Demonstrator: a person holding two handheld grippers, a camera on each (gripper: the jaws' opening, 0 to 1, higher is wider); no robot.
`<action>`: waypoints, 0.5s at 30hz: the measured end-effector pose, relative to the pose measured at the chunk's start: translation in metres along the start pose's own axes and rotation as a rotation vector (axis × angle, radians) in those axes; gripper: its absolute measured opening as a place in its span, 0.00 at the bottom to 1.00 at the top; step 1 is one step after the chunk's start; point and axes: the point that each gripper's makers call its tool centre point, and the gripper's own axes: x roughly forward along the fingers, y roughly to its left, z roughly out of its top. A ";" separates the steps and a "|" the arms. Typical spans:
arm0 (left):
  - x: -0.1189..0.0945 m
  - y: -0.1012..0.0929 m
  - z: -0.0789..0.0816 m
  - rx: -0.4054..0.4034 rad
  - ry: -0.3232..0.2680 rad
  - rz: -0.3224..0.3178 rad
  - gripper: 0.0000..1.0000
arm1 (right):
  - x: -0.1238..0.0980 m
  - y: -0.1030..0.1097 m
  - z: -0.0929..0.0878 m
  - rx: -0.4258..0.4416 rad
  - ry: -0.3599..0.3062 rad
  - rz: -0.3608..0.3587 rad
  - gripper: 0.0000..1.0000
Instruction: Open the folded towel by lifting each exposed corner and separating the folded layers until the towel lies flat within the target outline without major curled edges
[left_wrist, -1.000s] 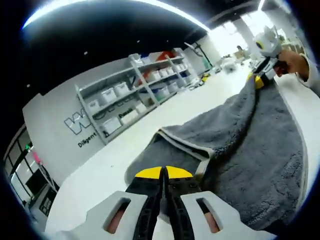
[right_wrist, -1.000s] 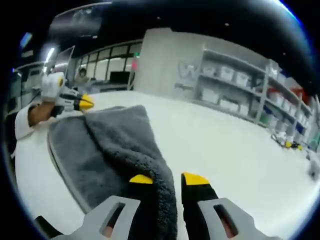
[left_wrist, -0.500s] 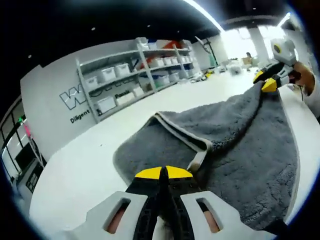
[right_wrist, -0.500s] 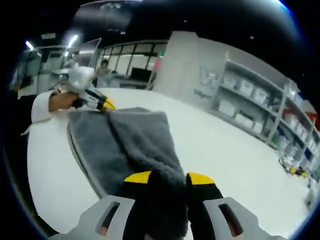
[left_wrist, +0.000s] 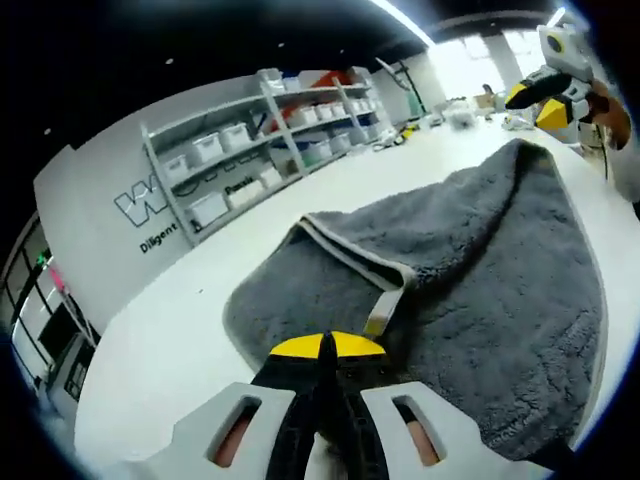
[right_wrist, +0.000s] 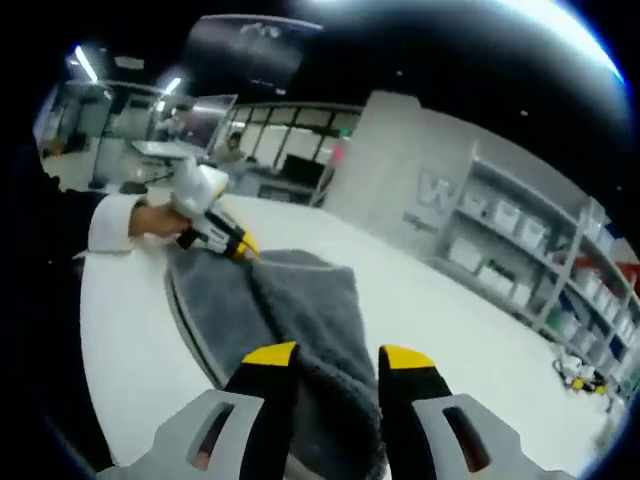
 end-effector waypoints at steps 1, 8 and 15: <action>0.000 0.000 0.000 0.001 0.000 0.000 0.00 | 0.003 0.001 0.002 -0.019 -0.012 -0.002 0.29; 0.001 0.000 0.001 0.010 -0.003 -0.005 0.00 | 0.038 0.022 0.012 -0.045 -0.079 0.047 0.30; 0.001 0.000 0.002 0.024 -0.008 -0.008 0.00 | 0.071 0.037 0.015 -0.168 -0.103 0.039 0.30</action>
